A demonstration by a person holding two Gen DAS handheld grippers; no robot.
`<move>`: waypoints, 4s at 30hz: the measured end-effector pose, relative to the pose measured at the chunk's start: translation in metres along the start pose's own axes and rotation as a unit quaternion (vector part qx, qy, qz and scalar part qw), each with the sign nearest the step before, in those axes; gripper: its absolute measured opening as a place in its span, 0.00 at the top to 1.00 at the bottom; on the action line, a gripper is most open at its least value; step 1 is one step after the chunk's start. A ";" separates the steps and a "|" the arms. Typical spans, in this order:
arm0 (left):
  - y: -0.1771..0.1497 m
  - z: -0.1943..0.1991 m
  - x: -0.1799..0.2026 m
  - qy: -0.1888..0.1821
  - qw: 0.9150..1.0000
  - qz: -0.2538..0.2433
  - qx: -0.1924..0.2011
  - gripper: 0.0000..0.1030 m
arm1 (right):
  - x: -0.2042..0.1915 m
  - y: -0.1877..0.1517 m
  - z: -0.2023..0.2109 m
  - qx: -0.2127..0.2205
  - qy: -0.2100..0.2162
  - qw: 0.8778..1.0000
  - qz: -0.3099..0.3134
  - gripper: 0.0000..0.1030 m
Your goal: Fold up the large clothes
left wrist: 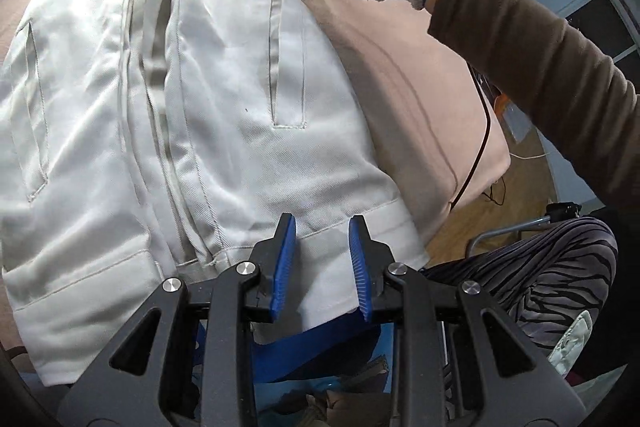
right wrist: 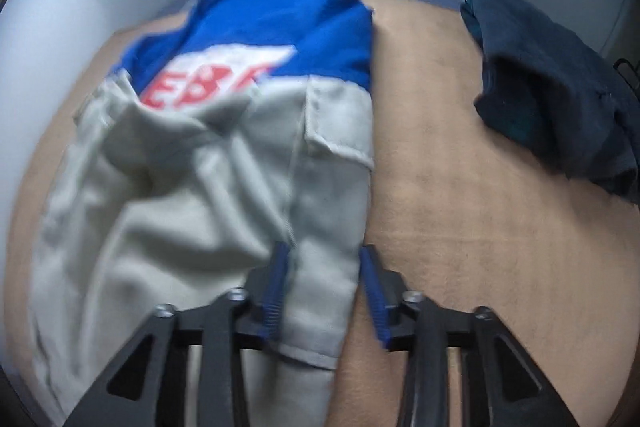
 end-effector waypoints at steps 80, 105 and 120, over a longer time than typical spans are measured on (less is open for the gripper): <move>-0.099 0.097 -0.195 -0.091 0.946 0.302 0.077 0.36 | 0.000 -0.332 0.143 -0.118 0.273 0.951 -0.089 0.41; -0.064 0.111 -0.132 -0.151 0.955 0.236 0.098 0.74 | -0.043 -0.316 0.147 -0.132 0.408 0.893 -0.137 0.83; 0.021 0.145 -0.156 -0.125 0.951 0.234 0.158 0.74 | -0.050 -0.220 0.166 -0.095 0.361 0.913 -0.164 0.84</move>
Point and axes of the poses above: each gripper's, at about its wrist camera, not at the fingertips, and z roughly against the way its jaws point, x to its right, y to its top, the point moved 9 cm from there along -z, roughly the way its jaws point, and after that the axes turned 10 degrees about -z, right-handed, at the moved point
